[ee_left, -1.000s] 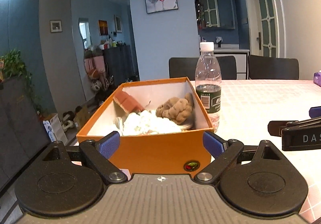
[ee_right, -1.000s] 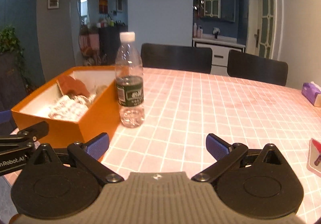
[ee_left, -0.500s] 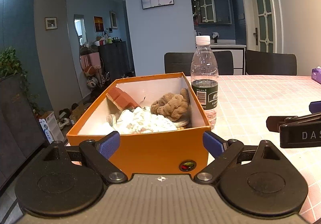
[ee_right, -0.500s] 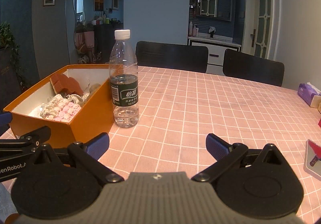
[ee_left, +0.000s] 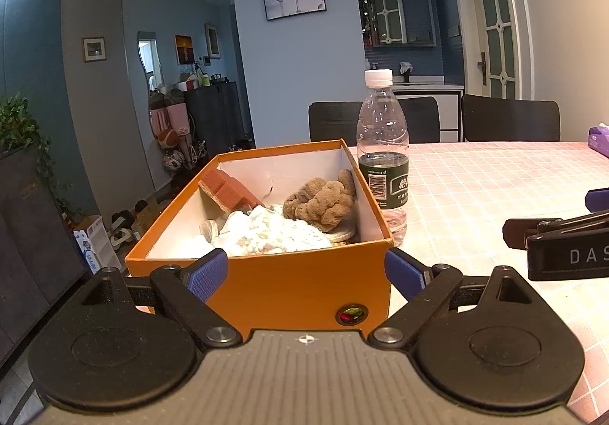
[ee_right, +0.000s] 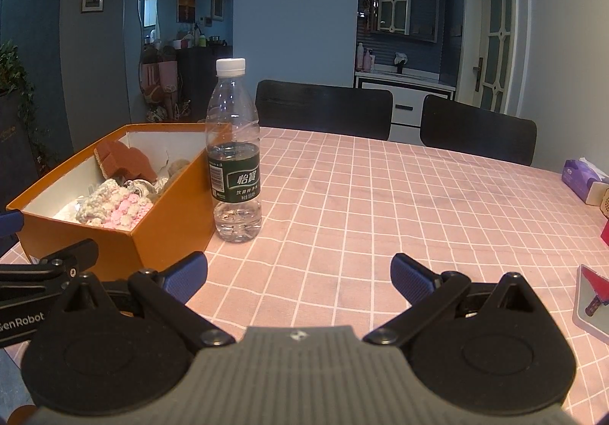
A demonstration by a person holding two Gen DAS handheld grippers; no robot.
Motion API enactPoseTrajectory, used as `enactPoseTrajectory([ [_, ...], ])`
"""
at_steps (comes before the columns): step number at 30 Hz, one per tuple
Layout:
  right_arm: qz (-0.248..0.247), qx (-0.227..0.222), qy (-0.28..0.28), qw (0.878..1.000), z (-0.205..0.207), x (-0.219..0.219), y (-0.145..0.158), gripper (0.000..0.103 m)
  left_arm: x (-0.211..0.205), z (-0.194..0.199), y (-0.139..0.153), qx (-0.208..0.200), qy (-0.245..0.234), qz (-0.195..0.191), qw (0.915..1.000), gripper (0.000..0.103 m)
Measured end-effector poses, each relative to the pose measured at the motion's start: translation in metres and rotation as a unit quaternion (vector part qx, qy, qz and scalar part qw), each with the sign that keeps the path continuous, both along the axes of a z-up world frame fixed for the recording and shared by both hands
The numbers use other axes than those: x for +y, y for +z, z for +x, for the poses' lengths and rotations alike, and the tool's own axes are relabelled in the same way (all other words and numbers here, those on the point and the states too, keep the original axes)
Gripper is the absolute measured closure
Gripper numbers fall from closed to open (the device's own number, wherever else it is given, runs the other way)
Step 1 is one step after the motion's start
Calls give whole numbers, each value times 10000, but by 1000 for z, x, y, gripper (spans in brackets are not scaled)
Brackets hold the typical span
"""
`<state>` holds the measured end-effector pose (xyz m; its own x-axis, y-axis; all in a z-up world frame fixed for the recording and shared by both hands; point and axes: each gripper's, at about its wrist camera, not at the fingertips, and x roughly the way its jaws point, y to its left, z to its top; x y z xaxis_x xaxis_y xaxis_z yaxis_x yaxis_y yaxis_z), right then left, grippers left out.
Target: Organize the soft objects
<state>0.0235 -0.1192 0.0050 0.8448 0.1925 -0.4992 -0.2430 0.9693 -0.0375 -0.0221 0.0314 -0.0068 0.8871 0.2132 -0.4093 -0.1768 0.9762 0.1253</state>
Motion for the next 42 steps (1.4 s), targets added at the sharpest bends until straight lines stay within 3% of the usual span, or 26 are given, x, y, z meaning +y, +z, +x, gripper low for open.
enactPoseTrajectory([
  [42,5,64,-11,10000,3,0,-3,3,-4,3,2,30,-29,118,9999,0],
])
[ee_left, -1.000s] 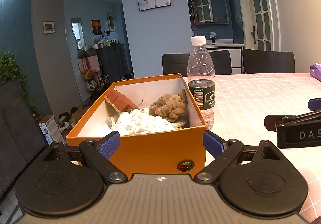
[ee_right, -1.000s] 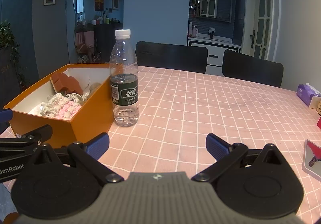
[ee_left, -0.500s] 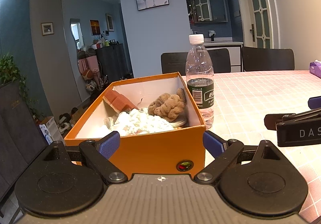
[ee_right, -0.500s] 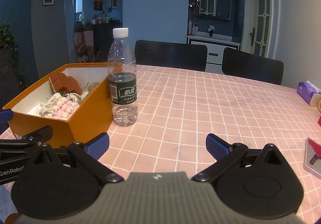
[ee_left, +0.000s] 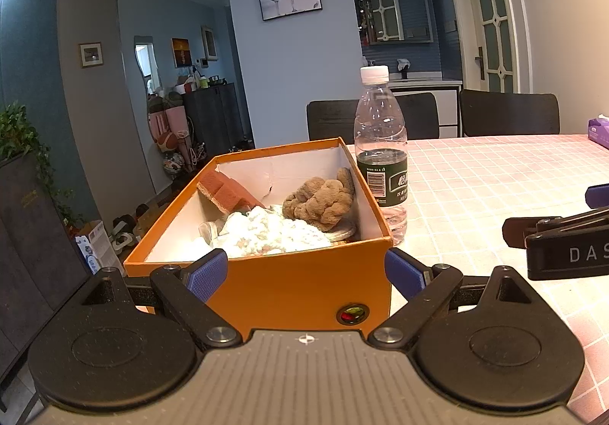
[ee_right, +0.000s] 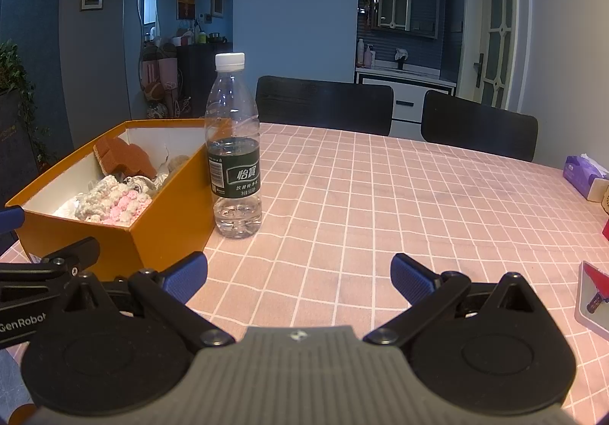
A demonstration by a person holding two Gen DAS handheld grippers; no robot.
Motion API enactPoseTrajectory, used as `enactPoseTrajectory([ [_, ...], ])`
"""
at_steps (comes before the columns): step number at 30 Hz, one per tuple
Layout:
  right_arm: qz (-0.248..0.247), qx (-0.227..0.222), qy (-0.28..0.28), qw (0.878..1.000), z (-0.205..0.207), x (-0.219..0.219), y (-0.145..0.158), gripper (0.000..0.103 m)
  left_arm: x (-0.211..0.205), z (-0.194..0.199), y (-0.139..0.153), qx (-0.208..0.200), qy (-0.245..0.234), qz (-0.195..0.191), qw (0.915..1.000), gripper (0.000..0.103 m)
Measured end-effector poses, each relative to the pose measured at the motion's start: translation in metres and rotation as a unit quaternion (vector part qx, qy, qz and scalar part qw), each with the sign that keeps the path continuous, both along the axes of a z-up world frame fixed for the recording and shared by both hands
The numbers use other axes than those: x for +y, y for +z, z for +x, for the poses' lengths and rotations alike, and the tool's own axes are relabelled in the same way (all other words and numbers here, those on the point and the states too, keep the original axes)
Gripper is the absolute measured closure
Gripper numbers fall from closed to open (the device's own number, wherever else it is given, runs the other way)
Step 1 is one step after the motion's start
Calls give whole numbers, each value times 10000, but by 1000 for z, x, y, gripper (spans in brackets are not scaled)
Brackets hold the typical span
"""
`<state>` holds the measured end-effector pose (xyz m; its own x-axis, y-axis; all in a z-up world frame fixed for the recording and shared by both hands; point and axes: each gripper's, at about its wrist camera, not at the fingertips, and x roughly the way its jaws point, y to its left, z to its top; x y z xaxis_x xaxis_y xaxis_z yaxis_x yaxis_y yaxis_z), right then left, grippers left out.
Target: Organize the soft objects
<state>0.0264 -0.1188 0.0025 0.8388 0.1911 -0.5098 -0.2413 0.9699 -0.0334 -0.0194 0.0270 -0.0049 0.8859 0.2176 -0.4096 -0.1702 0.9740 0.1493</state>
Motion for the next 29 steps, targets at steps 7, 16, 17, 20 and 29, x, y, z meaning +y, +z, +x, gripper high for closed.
enactPoseTrajectory([
  [7,-5,18,-11,10000,-1,1,-2,3,1,0,-1,7,-15,-1,10000,0],
  [16,-12,19,2,10000,-1,2,-3,3,1,-1,-1,7,-13,-1,10000,0],
  [17,-11,19,1,10000,-2,2,-3,3,1,-1,-1,6,-12,-3,10000,0],
  [20,-10,23,1,10000,-2,2,-3,3,1,-1,-1,6,-23,-2,10000,0],
  [29,-43,49,10,10000,-1,3,-6,3,2,0,-7,32,-23,-45,10000,0],
])
